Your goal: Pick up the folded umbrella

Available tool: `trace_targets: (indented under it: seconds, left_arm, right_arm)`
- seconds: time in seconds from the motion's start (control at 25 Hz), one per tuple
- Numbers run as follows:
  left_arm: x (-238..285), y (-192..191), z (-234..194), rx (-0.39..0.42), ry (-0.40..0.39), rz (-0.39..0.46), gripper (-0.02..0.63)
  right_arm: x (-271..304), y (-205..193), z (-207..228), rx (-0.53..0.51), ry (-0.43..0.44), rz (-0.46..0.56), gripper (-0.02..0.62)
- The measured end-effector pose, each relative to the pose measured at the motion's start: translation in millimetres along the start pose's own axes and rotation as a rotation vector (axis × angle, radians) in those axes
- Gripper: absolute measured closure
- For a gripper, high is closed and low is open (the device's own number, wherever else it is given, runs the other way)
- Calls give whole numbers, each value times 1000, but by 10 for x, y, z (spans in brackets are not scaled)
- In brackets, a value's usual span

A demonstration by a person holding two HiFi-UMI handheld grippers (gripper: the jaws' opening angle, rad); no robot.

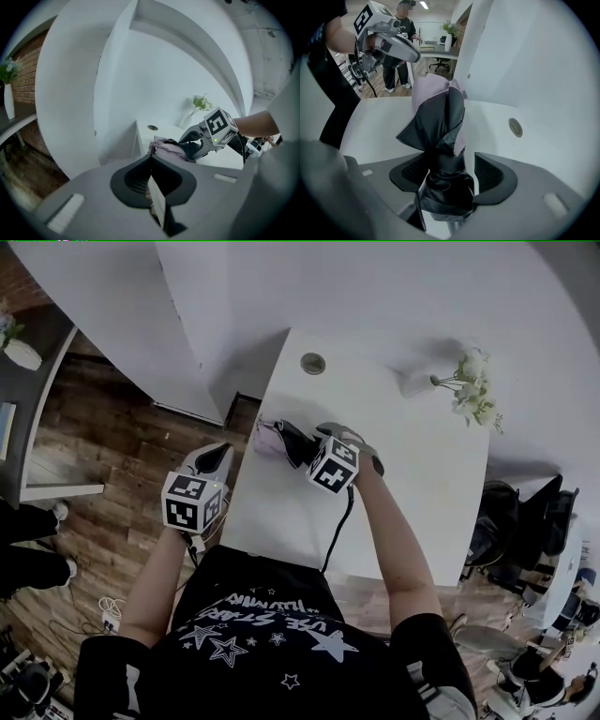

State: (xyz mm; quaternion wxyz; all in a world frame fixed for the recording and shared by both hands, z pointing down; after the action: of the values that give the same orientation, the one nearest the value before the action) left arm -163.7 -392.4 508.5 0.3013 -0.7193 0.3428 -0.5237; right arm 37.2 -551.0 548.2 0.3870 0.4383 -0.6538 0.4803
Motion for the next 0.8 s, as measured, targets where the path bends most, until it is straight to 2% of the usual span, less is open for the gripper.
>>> trace_targets:
  seconds: [0.2, 0.4, 0.56, 0.8]
  left_arm:
    - [-3, -21, -46, -9, 11, -6, 603]
    - [1, -47, -59, -11, 9, -14, 603]
    - [8, -71, -56, -9, 3, -21, 603]
    - [-6, -52, -5, 6, -15, -17, 603]
  right_arm:
    - [43, 57, 53, -64, 126, -12, 311]
    - [69, 49, 97, -57, 211, -11, 339]
    - [69, 42, 85, -28, 206, 1, 360]
    - [16, -24, -4, 28, 105, 31, 370]
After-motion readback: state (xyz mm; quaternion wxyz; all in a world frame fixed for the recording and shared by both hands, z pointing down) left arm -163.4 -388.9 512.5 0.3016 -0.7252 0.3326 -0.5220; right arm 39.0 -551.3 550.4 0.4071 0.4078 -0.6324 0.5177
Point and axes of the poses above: the fingertips, and each gripper's own axes: x forward along the fingers, z to its right, y out of its top, the point moved 10 cm from there along -x, backward along the fingers, and after that the axes turned 3 degrees about -y, right-handed, at the moved point
